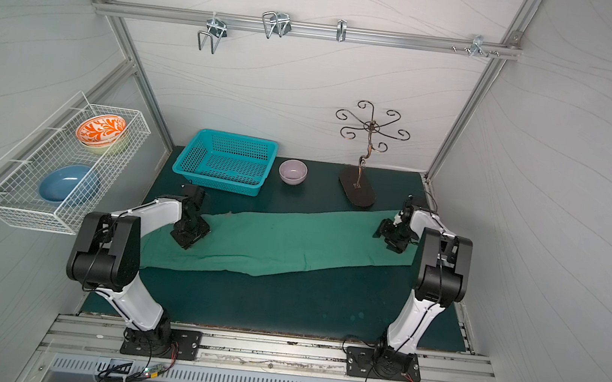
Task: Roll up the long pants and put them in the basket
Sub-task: Fold the long pant at the center of the board.
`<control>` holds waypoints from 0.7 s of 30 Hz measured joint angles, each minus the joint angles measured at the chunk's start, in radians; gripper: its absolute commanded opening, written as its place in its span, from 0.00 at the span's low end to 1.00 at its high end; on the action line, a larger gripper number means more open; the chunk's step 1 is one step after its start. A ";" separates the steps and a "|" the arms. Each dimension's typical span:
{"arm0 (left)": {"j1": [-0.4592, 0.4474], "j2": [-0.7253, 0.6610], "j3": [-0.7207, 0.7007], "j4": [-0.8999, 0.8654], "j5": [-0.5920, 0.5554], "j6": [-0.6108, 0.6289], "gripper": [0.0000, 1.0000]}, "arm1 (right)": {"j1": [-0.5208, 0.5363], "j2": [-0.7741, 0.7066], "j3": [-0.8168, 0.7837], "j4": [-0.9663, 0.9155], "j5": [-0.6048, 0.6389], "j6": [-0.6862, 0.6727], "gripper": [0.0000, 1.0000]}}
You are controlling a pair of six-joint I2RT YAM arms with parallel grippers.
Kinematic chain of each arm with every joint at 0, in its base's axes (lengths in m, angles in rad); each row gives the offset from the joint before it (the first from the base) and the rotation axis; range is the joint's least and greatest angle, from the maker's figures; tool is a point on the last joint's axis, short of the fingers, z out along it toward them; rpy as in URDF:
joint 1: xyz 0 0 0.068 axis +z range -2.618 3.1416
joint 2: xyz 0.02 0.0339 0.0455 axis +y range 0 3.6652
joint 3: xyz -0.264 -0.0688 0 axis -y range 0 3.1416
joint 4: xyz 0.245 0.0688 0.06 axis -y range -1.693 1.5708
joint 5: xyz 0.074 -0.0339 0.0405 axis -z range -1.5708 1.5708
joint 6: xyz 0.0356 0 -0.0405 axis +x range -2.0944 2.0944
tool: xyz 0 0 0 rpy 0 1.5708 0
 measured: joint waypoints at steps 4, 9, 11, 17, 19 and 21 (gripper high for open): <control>0.001 -0.003 0.000 -0.001 -0.002 0.009 0.55 | -0.063 -0.009 0.032 -0.005 0.018 -0.018 0.72; -0.055 -0.005 0.030 -0.042 -0.033 0.046 0.56 | -0.078 -0.083 0.036 -0.005 0.093 -0.015 0.73; -0.107 -0.009 0.060 -0.055 -0.041 0.064 0.57 | -0.107 -0.104 0.035 -0.004 0.128 -0.002 0.73; -0.233 -0.064 0.102 -0.053 -0.037 0.080 0.57 | -0.280 -0.103 0.013 -0.008 0.199 0.024 0.76; -0.239 -0.074 0.102 -0.053 -0.032 0.079 0.57 | -0.312 -0.089 0.025 -0.016 0.207 0.024 0.76; -0.238 -0.076 0.102 -0.053 -0.031 0.077 0.57 | -0.320 -0.058 0.049 -0.026 0.211 0.022 0.77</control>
